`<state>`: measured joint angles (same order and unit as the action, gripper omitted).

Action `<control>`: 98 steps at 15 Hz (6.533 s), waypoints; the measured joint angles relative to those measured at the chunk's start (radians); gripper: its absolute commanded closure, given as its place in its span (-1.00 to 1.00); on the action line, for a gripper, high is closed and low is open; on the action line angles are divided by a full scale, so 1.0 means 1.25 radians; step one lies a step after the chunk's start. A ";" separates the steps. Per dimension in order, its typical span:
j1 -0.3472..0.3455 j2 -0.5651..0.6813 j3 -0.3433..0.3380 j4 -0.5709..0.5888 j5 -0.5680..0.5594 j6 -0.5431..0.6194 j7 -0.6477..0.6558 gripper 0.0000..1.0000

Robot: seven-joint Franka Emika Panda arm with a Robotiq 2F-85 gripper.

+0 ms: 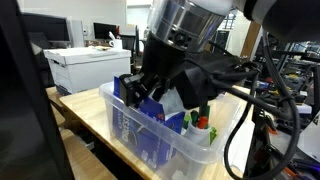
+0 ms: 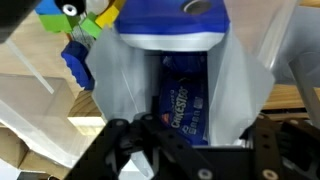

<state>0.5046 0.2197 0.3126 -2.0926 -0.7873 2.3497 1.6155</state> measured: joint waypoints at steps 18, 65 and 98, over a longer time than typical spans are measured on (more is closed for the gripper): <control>0.009 -0.027 0.022 0.089 -0.069 -0.112 -0.053 -0.51; -0.110 -0.038 0.007 -0.095 0.770 0.265 -0.741 0.07; -0.098 -0.085 0.009 -0.098 0.789 0.259 -0.797 1.00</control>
<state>0.3827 0.1137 0.3242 -2.2155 0.1991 2.6730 0.6187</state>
